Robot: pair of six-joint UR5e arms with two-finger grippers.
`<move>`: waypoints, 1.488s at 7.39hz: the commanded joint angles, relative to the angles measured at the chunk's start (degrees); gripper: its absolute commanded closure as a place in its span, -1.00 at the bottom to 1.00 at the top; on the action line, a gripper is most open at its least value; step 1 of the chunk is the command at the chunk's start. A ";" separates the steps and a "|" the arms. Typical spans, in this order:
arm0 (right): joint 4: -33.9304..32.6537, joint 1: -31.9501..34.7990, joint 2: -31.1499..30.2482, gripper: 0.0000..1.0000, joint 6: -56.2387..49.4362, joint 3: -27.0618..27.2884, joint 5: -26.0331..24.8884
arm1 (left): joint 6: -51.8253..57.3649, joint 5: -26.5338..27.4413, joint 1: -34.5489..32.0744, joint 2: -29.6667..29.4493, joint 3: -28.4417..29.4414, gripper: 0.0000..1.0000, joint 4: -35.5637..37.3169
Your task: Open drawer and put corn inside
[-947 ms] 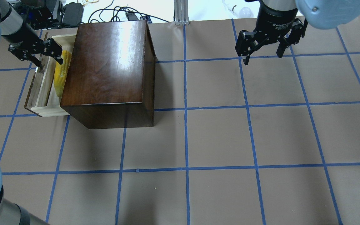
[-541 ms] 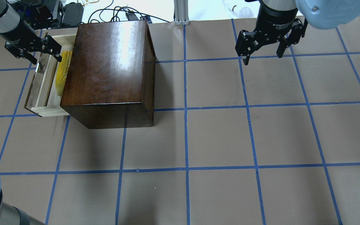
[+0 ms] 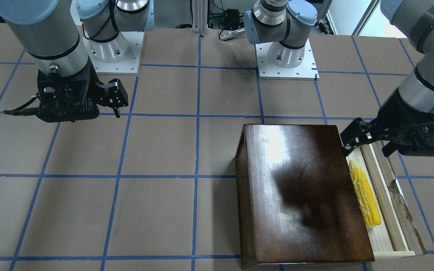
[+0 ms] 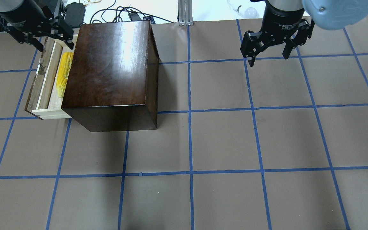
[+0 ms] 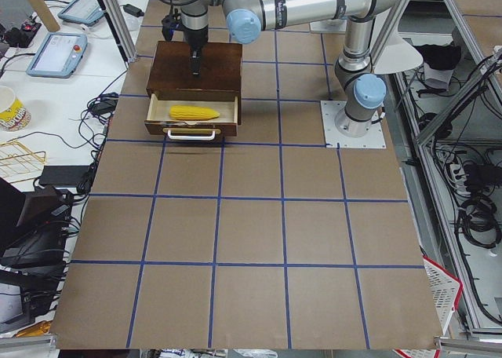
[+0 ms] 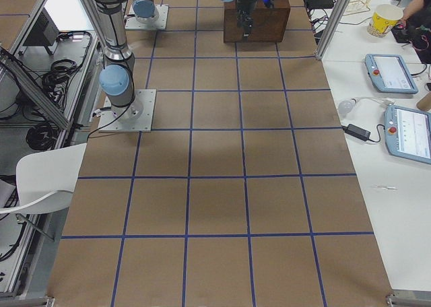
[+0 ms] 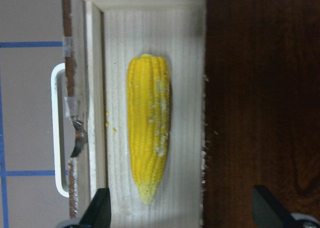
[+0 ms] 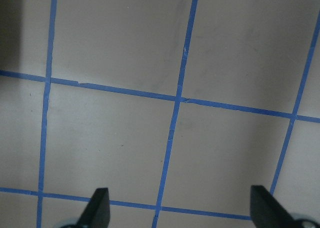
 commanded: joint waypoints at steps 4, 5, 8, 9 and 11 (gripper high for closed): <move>0.00 0.00 0.00 -1.00 -0.07 0.00 0.00 | -2.04 -0.16 -9.15 9.94 -5.64 -1.00 -8.94; 0.00 0.00 0.00 -1.00 -0.07 0.00 0.00 | -2.22 -0.25 -9.16 9.44 -6.10 -1.00 -8.06; 0.09 0.00 0.00 -1.00 0.02 0.00 0.00 | -1.87 -0.42 -8.38 9.17 -4.44 -1.00 -6.91; 0.00 0.00 0.00 -1.00 -0.06 0.00 0.00 | -1.87 0.01 -8.37 9.08 -3.83 -1.00 -7.34; 0.00 0.00 0.00 -1.00 0.02 0.00 0.00 | -3.09 -0.07 -7.93 9.78 -4.26 -1.00 -7.87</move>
